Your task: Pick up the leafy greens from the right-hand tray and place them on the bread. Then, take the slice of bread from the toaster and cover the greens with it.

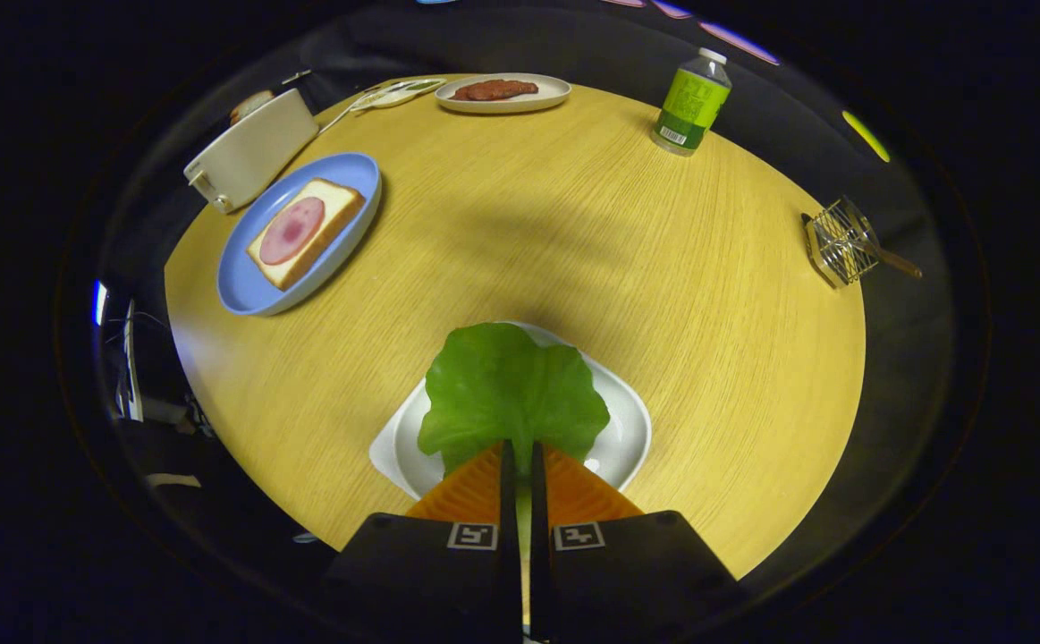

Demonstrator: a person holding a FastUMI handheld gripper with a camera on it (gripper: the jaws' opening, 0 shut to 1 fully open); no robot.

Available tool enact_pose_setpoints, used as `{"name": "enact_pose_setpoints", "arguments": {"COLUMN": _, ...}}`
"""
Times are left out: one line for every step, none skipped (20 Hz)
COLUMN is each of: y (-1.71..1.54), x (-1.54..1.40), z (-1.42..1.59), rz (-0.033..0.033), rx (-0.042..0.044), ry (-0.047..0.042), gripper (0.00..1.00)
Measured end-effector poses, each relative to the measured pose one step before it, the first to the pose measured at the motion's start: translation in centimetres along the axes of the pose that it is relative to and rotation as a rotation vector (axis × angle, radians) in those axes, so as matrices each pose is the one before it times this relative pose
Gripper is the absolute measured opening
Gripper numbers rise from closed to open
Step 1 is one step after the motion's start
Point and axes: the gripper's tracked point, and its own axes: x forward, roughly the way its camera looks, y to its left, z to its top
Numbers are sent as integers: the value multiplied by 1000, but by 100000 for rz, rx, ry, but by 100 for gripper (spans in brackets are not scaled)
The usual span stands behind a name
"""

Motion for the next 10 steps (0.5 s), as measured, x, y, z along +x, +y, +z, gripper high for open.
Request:
{"name": "enact_pose_setpoints", "arguments": {"y": 402, "x": -1021, "z": 804, "rz": 182, "rx": 792, "ry": -2512, "gripper": 8}}
{"name": "enact_pose_setpoints", "arguments": {"y": 373, "x": -1172, "z": 1052, "rz": -306, "rx": 462, "ry": -2623, "gripper": 8}}
{"name": "enact_pose_setpoints", "arguments": {"y": 414, "x": -922, "z": 1057, "rz": -262, "rx": 653, "ry": -2472, "gripper": 8}}
{"name": "enact_pose_setpoints", "arguments": {"y": 643, "x": -820, "z": 1129, "rz": 500, "rx": 640, "ry": -2288, "gripper": 8}}
{"name": "enact_pose_setpoints", "arguments": {"y": 778, "x": -852, "z": 1052, "rz": 702, "rx": 903, "ry": -1874, "gripper": 8}}
{"name": "enact_pose_setpoints", "arguments": {"y": 931, "x": -674, "z": 1109, "rz": 1122, "rx": 627, "ry": -1774, "gripper": 8}}
{"name": "enact_pose_setpoints", "arguments": {"y": 1041, "x": -388, "z": 1012, "rz": 1258, "rx": 411, "ry": -1328, "gripper": 8}}
{"name": "enact_pose_setpoints", "arguments": {"y": 1076, "x": -336, "z": 1061, "rz": 1455, "rx": 40, "ry": -1077, "gripper": 8}}
{"name": "enact_pose_setpoints", "arguments": {"y": 1149, "x": -128, "z": 914, "rz": 1447, "rx": -334, "ry": -1037, "gripper": 8}}
{"name": "enact_pose_setpoints", "arguments": {"y": 1122, "x": 26, "z": 934, "rz": 1300, "rx": -735, "ry": -742, "gripper": 8}}
